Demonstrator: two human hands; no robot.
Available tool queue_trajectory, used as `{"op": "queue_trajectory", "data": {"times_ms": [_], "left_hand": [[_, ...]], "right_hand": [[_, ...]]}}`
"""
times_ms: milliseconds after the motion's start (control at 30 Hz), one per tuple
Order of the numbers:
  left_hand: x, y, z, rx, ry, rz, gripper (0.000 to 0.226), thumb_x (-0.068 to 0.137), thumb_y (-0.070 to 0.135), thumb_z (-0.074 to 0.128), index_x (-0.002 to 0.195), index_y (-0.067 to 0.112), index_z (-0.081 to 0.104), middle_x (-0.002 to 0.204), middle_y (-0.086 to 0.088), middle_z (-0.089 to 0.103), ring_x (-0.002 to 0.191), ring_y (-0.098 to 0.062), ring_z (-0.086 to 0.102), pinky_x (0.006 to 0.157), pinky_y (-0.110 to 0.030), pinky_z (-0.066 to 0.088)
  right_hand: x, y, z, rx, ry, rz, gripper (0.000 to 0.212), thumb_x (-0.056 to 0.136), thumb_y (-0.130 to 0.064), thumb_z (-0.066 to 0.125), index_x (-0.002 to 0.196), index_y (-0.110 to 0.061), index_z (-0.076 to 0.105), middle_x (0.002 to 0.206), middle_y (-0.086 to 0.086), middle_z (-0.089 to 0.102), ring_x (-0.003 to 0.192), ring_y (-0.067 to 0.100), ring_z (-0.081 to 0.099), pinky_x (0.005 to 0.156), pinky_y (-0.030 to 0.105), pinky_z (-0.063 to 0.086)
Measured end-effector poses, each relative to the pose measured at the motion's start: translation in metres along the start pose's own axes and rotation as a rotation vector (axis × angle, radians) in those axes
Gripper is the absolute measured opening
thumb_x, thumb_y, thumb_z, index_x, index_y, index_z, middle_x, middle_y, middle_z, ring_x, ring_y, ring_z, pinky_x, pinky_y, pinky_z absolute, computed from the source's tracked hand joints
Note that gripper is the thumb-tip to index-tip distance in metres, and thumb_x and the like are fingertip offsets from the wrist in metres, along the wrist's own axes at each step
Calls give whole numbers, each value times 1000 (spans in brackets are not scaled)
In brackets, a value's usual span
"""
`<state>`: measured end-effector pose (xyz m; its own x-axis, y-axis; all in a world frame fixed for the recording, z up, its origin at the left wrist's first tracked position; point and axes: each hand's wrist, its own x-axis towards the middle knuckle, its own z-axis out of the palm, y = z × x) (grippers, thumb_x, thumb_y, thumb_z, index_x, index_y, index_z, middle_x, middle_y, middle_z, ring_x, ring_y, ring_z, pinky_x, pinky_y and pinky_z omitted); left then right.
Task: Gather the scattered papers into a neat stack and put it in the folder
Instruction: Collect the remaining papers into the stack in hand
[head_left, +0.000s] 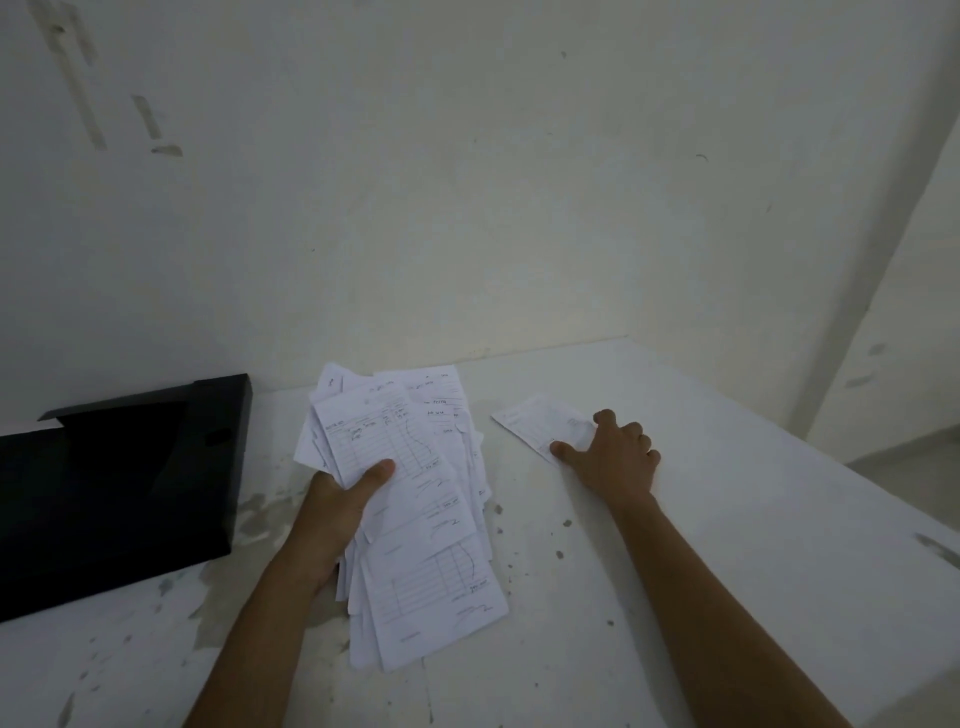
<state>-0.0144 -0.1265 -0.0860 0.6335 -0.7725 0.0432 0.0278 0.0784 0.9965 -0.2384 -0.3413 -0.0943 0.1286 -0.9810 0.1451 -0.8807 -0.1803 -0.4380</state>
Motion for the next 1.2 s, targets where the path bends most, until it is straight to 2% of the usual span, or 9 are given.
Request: {"op": "queue_trajectory", "data": {"times_ms": [167,300,433,567,733,833,1000,1133,1200], "left_hand": [[1,-1,-1,-3,11,-39,42,86,26,73,125,19,63,119,1,69,107,-18,65,101,-39,49],[-1,2,-3,-36,-4,-61,42,85,26,74,125,20,64,119,1,70,108,-20,67,102,-44,49],[-5,6,-6,-122,-33,-86,44,86,23,72,129,19,62,120,0,71,110,-21,67,104,-46,47],[-7,11,-12,-185,-114,-100,53,82,29,78,131,23,61,125,1,69,117,-22,64,109,-48,42],[-11,18,-4,-196,-199,-83,84,55,41,88,132,21,60,126,0,68,116,-22,64,109,-45,42],[-16,21,4,-186,-226,-100,92,45,45,94,128,20,63,123,-2,70,111,-21,67,104,-42,46],[-20,22,15,-242,-232,-160,41,88,14,66,129,17,61,122,-6,70,112,-26,66,104,-46,46],[-17,21,15,-250,-204,-120,62,69,37,86,125,21,64,121,-2,71,113,-23,66,99,-40,50],[-15,21,15,-251,-153,-94,64,68,37,86,125,21,64,120,-1,71,111,-23,67,96,-40,51]], "right_hand": [[0,4,-4,163,-60,-22,62,86,-44,70,138,-22,44,121,7,65,118,32,57,101,40,33],[0,6,-10,743,-79,-74,76,90,-15,70,152,-28,27,94,5,61,94,28,64,87,42,52],[-5,-3,-15,1013,-115,-137,76,91,-11,70,151,-31,29,112,1,63,105,16,63,88,34,56],[-20,-15,-23,1064,-181,-233,40,93,-18,69,129,-27,55,97,-3,74,84,13,67,60,20,52],[-32,-28,-31,1153,-389,-329,20,94,-25,69,114,-26,71,104,8,74,90,24,69,75,41,52],[-38,-36,-37,1271,-513,-339,23,99,-26,62,119,-18,68,112,12,73,94,25,70,76,36,56],[-49,-46,-34,1292,-547,-343,40,105,-42,44,133,-19,61,129,7,68,119,25,65,97,42,53],[-52,-52,-38,1321,-626,-266,54,99,-59,33,133,-27,62,129,1,69,118,21,64,97,39,51],[-56,-55,-36,1275,-670,-267,53,95,-61,40,131,-27,62,127,0,70,115,20,65,99,40,52]]}}
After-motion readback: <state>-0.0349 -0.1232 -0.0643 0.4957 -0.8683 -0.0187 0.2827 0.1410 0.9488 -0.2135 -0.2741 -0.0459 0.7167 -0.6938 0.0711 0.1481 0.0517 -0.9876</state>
